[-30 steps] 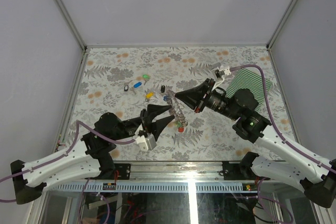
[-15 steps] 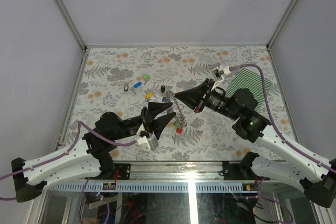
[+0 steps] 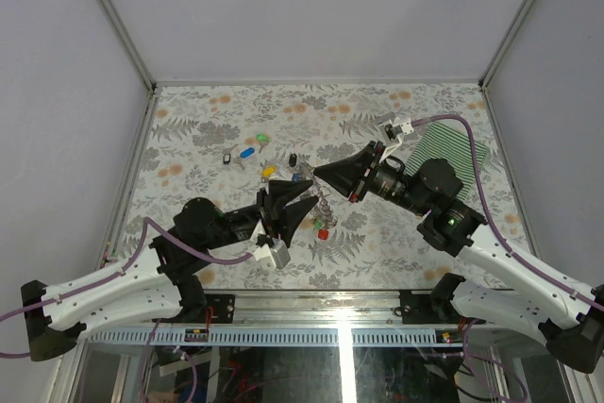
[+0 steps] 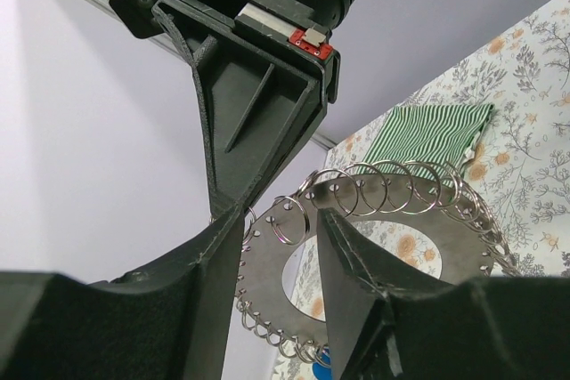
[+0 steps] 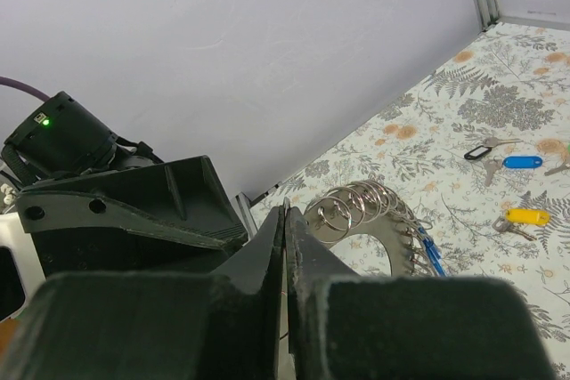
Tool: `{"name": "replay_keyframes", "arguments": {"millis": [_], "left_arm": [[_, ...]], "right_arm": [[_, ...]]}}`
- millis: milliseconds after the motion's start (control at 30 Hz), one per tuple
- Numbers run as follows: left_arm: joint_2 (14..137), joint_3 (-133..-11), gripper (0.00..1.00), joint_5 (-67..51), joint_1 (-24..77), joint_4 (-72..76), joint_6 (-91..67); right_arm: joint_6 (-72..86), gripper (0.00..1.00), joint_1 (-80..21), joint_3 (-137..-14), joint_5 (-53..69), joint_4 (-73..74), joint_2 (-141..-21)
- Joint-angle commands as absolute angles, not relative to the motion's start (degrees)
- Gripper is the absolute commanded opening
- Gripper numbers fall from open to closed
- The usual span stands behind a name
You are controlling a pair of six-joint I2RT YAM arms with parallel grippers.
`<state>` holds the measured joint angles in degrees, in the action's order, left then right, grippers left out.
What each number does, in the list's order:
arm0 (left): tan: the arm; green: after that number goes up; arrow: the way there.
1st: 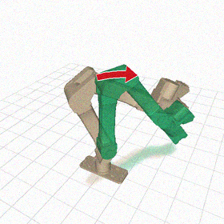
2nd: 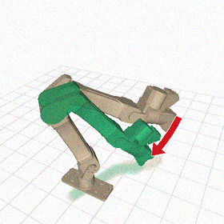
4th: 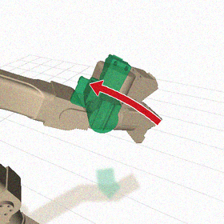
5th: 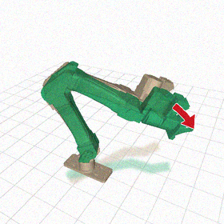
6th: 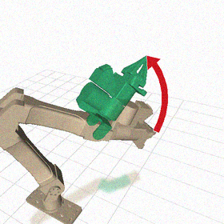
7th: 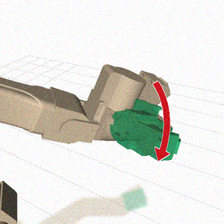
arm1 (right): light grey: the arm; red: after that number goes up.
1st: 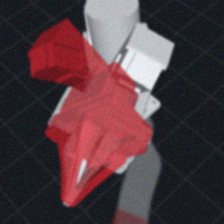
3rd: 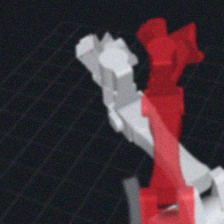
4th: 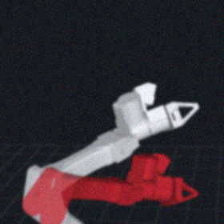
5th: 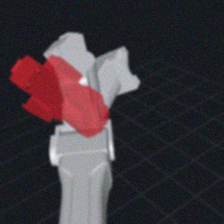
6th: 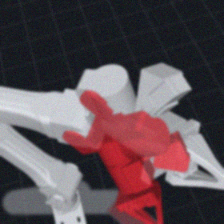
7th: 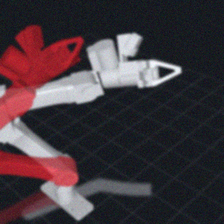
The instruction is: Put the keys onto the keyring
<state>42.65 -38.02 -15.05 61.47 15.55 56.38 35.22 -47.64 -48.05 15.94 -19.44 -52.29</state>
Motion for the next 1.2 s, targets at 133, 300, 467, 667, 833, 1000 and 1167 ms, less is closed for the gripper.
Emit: {"name": "replay_keyframes", "arguments": {"millis": [133, 300, 467, 667, 833, 1000, 1167], "left_arm": [[42.9, -40.6, 0.37, -13.3, 61.9, 15.1, 58.1], [42.9, -41.3, 0.32, -12.8, 61.9, 14.4, 58.1], [42.7, -41.6, 0.27, -11.7, 61.9, 14.2, 57.9], [43.0, -41.9, 0.24, -11.2, 61.9, 14.3, 57.1], [43.2, -41.9, 0.23, -11.5, 61.8, 13.6, 56.8], [43.6, -42.0, 0.22, -11.5, 61.9, 12.6, 56.2], [43.9, -42.2, 0.14, -11.2, 61.9, 11.9, 55.3]], "right_arm": [[36.1, 0.00, -48.0, -52.2, 16.1, -23.7, -51.9], [36.1, 0.00, -48.0, -52.2, 16.2, -23.7, -51.9], [36.1, 0.00, -47.9, -52.2, 16.5, -23.8, -52.1], [36.0, 0.00, -48.0, -52.3, 16.6, -23.9, -52.2], [36.1, 0.00, -47.9, -52.2, 16.7, -23.7, -52.1], [36.1, 0.00, -48.0, -52.1, 16.7, -23.6, -51.9], [36.0, 0.00, -48.0, -52.0, 16.8, -23.5, -51.7]]}}
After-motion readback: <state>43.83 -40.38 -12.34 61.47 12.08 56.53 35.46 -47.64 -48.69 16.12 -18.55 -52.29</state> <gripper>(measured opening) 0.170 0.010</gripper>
